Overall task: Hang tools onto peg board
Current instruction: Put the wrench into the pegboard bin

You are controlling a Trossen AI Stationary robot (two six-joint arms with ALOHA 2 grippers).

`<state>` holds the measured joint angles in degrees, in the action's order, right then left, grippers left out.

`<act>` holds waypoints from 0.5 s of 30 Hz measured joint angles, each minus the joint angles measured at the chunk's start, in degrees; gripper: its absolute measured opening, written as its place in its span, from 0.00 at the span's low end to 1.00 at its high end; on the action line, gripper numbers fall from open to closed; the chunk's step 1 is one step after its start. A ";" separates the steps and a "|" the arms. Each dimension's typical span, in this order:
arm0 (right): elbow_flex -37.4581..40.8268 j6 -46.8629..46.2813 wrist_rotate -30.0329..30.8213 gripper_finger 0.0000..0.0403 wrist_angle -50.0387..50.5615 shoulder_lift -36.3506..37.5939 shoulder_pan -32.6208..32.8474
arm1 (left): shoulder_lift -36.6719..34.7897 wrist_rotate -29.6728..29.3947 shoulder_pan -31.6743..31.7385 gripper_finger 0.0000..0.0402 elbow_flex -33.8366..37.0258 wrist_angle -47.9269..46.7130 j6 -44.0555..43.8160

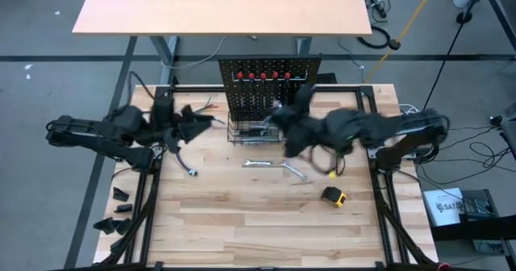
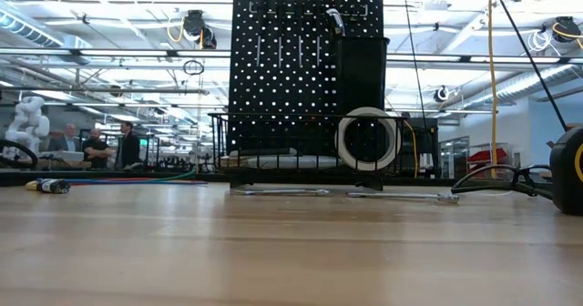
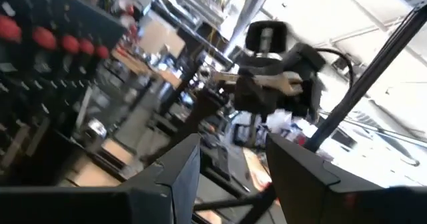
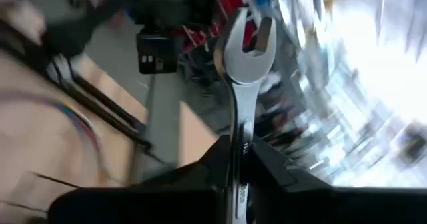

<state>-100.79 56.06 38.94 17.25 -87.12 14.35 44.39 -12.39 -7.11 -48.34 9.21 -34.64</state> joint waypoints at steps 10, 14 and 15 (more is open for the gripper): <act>6.15 -45.07 -14.55 0.06 22.81 16.26 -1.23 | -7.47 -5.14 -0.02 0.43 0.02 -0.66 12.96; 19.27 -49.11 -12.48 0.06 13.72 22.87 -0.98 | -7.85 -6.11 -0.02 0.43 0.02 -0.67 14.62; 23.27 -49.49 -11.55 0.06 9.70 24.84 -0.98 | -7.83 -6.18 -0.02 0.43 0.02 -0.70 15.01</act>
<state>-77.53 6.57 27.39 26.96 -62.28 13.37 36.56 -18.57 -7.14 -48.31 8.51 -19.63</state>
